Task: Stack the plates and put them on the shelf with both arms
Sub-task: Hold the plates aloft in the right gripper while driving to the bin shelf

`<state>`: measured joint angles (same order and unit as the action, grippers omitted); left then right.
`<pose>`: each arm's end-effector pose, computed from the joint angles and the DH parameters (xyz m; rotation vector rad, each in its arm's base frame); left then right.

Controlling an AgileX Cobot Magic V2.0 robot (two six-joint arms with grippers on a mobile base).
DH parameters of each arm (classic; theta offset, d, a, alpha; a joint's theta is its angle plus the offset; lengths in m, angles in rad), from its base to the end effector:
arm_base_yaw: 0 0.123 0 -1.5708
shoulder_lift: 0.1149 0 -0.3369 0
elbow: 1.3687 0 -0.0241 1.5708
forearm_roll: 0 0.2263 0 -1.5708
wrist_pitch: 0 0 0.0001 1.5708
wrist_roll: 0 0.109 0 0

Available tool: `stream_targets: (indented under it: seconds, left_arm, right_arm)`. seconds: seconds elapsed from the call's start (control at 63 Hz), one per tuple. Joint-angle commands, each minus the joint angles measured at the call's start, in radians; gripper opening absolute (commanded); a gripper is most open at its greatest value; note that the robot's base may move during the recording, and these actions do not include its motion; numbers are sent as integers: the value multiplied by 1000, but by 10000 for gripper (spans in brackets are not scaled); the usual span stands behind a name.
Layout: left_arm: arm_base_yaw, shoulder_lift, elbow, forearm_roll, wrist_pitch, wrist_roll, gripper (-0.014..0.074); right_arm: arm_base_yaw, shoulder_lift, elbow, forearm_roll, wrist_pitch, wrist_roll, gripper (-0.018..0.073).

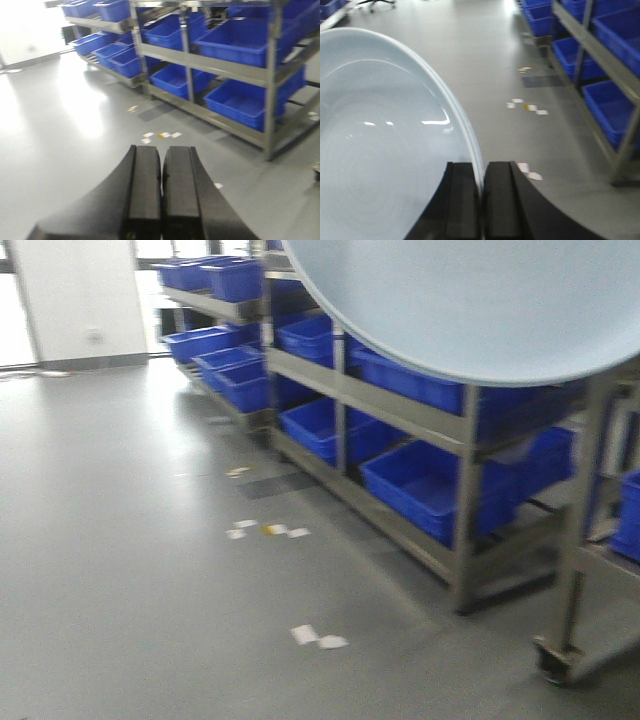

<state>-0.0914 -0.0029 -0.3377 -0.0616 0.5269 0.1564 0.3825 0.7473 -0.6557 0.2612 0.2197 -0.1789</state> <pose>-0.0307 -0.0006 0.2657 0.1854 1.6587 -0.0170 0.1029 0.0480 0.3784 -0.3153 1.7755 0.3789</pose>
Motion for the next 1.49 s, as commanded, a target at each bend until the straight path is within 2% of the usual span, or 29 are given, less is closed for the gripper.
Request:
stream_targets:
  seconds: [0.0, 1.477]
  left_arm:
    - [0, 21, -24, -3, -91, -8, 84]
    - [1, 21, -24, -3, -91, -8, 84]
  right_arm:
    - [-5, -12, -35, 10, -105, -2, 57]
    - [-5, -12, -35, 10, -105, -2, 57]
